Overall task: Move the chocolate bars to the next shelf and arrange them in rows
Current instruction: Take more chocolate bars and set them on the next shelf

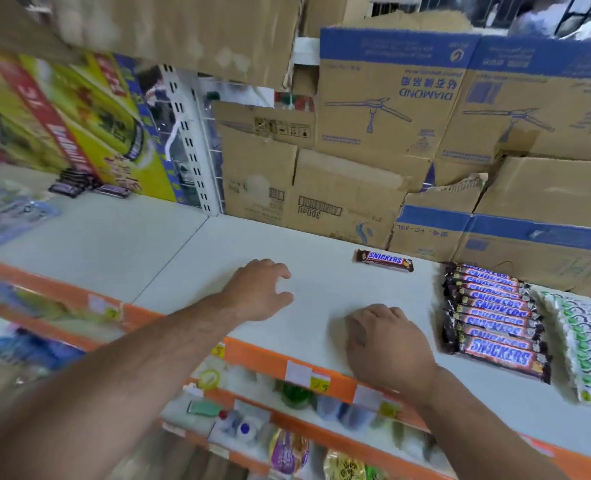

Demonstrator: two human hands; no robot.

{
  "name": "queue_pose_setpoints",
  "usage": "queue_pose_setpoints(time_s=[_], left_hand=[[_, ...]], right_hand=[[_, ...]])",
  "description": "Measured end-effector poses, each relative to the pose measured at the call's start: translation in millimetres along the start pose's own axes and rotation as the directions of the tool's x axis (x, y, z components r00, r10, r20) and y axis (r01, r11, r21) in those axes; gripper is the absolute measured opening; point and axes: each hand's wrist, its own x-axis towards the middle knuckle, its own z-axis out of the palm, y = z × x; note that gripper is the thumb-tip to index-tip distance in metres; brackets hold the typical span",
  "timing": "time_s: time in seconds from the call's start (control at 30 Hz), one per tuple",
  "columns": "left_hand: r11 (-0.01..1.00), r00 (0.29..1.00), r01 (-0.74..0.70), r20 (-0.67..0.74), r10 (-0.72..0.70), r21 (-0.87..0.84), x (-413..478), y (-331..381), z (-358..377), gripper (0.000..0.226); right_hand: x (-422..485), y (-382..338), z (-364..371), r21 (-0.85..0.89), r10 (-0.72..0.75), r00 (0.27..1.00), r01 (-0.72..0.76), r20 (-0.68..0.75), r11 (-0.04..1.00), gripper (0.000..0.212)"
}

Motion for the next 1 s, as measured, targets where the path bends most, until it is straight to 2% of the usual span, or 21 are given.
queue_pose_setpoints(time_s=[0.17, 0.3, 0.37, 0.43, 0.53, 0.8, 1.0], left_hand=[[0.993, 0.993, 0.115, -0.037, -0.116, -0.018, -42.5, -50.3, -25.3, 0.044], [0.984, 0.981, 0.171, -0.084, -0.174, -0.048, -70.7, -95.1, -45.7, 0.045], [0.978, 0.973, 0.195, -0.111, -0.202, -0.069, -81.4, -122.1, -55.3, 0.044], [0.972, 0.965, 0.218, -0.132, -0.228, -0.086, -90.7, -153.0, -66.8, 0.043], [0.97, 0.961, 0.225, -0.142, -0.237, -0.094, -103.1, -206.5, -84.0, 0.042], [0.969, 0.961, 0.229, -0.137, -0.24, -0.091, -130.7, -347.7, -132.8, 0.04], [0.965, 0.957, 0.227, -0.154, -0.247, -0.132, -122.8, -420.1, -157.2, 0.039]], right_hand=[[29.9, -53.3, 18.7, -0.049, -0.122, 0.99, 0.126, 0.072, 0.991, 0.023], [44.0, -115.1, 0.1, -0.126, -0.208, 0.978, 0.206, -0.003, 0.97, 0.029], [49.1, -149.9, -12.6, -0.085, -0.294, 0.956, 0.294, 0.021, 0.952, 0.03], [58.0, -184.7, -18.0, -0.023, -0.277, 0.958, 0.279, 0.066, 0.96, 0.032], [78.5, -237.0, -7.7, 0.053, -0.247, 0.968, 0.245, 0.051, 0.968, 0.04], [128.0, -385.1, 20.0, 0.094, -0.185, 0.982, 0.182, 0.027, 0.979, 0.038], [172.9, -444.7, 30.4, 0.115, -0.184, 0.982, 0.178, 0.049, 0.977, 0.038]])
